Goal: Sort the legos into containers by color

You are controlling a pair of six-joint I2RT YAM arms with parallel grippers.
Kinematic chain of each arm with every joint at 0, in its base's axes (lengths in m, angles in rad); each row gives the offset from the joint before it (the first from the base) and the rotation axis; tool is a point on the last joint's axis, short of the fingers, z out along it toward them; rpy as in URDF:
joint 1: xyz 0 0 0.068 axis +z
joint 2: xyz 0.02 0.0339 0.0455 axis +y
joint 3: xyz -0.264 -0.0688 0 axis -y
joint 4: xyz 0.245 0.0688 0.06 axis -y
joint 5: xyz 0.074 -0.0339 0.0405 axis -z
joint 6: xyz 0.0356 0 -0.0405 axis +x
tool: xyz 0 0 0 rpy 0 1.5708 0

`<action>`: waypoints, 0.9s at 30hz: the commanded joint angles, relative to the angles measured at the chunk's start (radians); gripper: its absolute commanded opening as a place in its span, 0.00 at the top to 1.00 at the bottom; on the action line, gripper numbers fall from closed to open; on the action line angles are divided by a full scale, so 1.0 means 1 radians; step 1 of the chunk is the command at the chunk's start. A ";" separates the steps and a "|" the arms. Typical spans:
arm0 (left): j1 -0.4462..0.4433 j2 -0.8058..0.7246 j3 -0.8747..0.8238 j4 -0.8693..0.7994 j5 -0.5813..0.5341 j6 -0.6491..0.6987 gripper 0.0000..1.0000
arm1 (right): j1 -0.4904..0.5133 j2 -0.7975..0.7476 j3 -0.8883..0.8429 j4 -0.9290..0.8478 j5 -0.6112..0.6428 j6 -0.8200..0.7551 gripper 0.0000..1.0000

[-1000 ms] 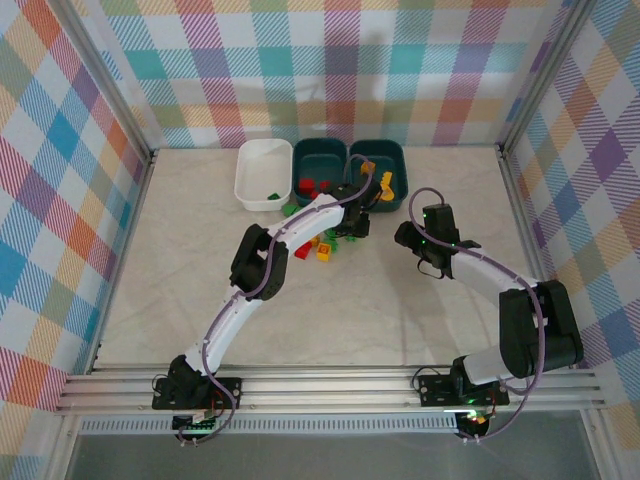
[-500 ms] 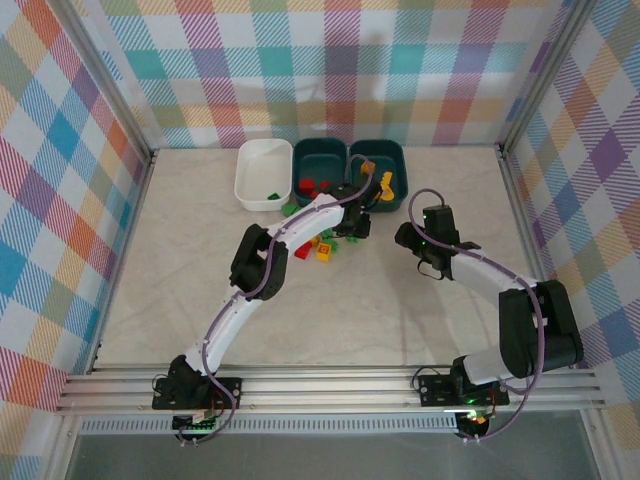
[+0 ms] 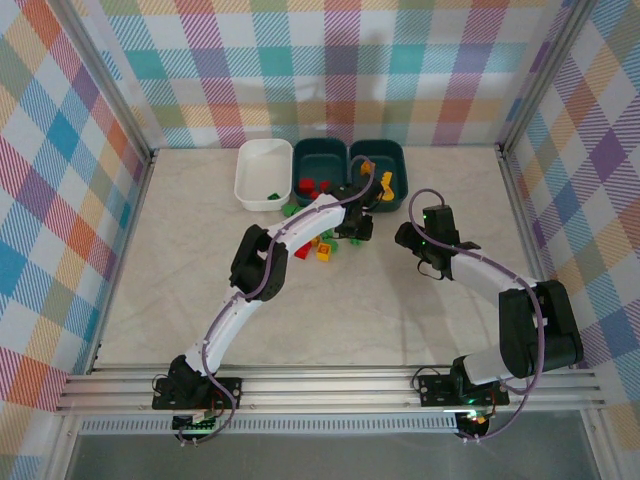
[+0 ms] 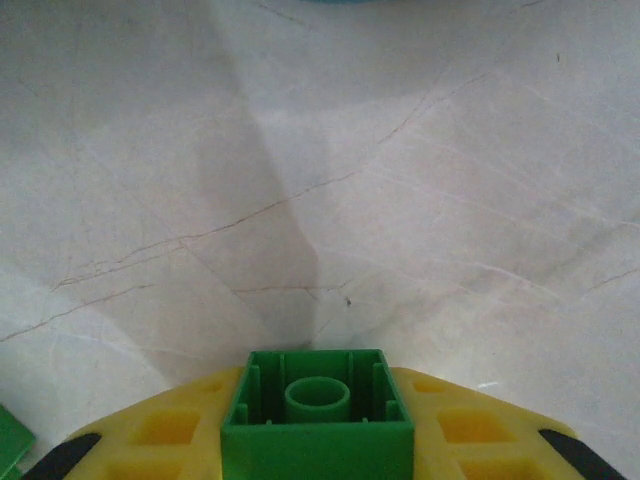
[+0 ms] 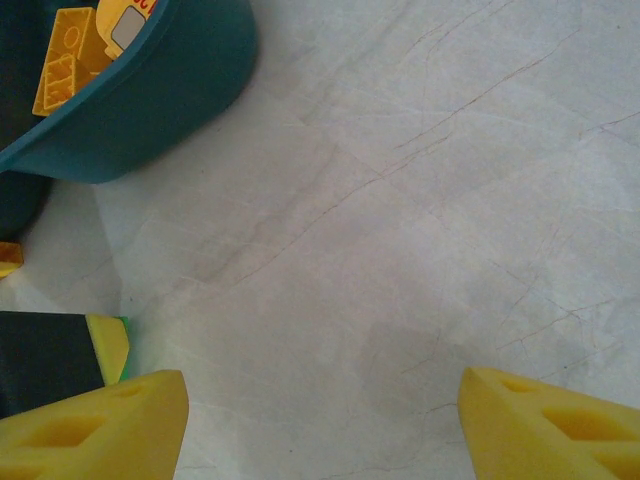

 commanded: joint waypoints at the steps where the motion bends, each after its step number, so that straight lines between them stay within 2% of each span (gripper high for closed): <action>1: -0.013 -0.076 0.000 -0.024 0.015 0.013 0.82 | -0.008 0.005 -0.010 0.028 -0.003 0.006 0.28; 13: -0.011 -0.115 0.003 -0.027 0.019 0.018 0.83 | -0.009 -0.001 -0.013 0.029 0.003 0.006 0.28; 16: 0.015 -0.148 0.003 -0.021 0.021 0.017 0.84 | -0.008 -0.006 -0.015 0.029 0.006 0.004 0.28; 20: 0.112 -0.213 0.003 -0.018 0.017 0.017 0.84 | -0.008 0.010 -0.019 0.045 -0.016 0.008 0.28; 27: 0.383 -0.258 0.003 -0.028 0.055 -0.010 0.83 | -0.009 0.068 -0.014 0.078 -0.051 0.017 0.30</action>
